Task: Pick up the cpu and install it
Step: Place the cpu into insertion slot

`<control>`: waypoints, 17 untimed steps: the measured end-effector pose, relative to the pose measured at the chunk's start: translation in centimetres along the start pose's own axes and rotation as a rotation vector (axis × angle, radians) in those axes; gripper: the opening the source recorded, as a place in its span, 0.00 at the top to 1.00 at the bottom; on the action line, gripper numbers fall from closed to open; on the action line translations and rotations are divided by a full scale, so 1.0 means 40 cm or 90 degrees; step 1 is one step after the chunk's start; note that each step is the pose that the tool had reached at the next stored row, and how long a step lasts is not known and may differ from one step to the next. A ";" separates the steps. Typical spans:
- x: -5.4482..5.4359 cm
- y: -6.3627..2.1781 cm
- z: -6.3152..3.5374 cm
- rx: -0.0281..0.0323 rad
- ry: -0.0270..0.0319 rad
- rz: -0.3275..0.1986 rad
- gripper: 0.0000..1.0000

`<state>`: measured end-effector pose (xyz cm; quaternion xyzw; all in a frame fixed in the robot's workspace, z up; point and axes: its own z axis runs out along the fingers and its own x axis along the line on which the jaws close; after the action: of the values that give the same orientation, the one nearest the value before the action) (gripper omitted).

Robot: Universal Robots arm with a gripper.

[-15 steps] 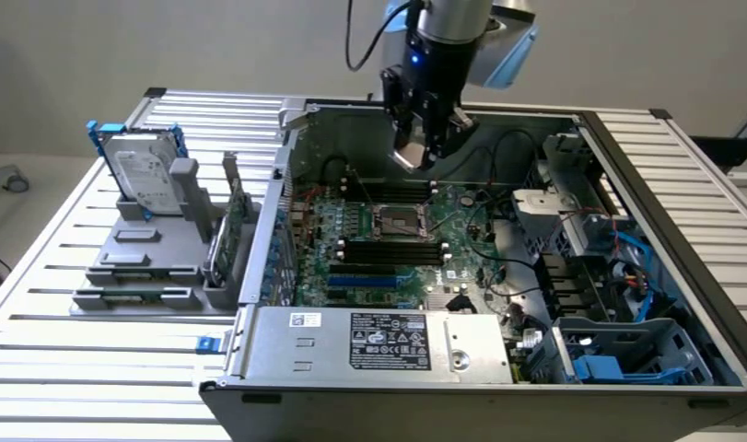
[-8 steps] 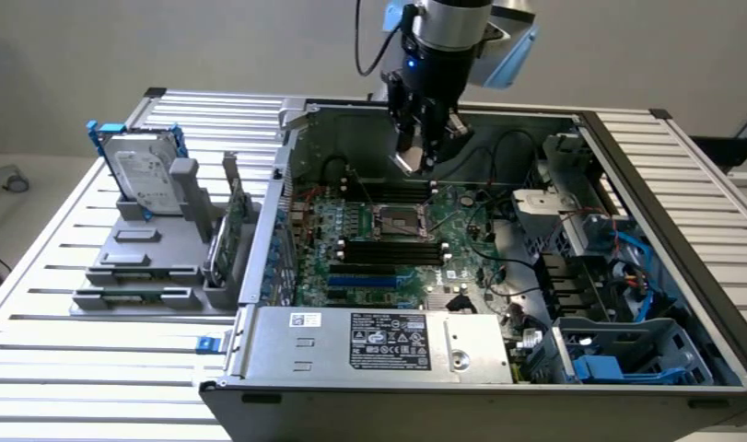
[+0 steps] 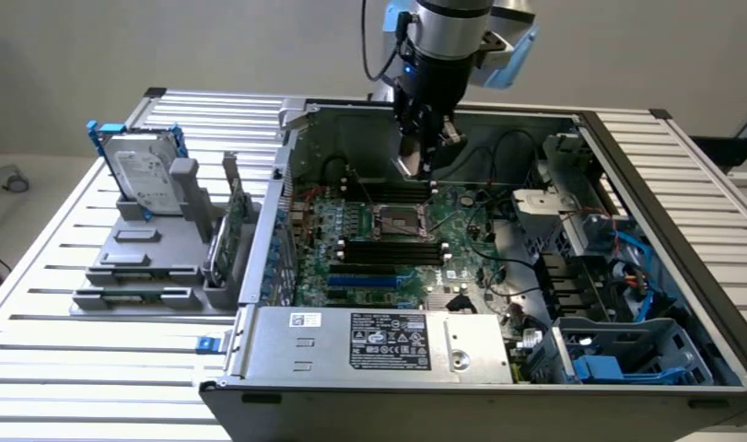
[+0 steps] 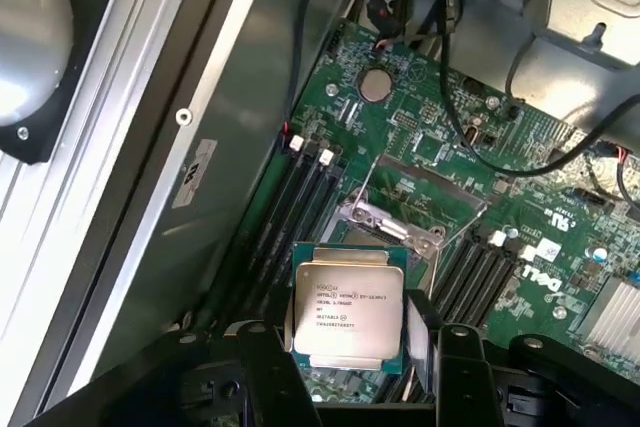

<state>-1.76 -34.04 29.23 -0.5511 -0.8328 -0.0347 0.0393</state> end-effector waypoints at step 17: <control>-0.005 -0.001 0.048 -0.0203 -0.0028 0.195 0.46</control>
<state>-1.77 -34.04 27.30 -0.6724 -0.7383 -0.0403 0.0335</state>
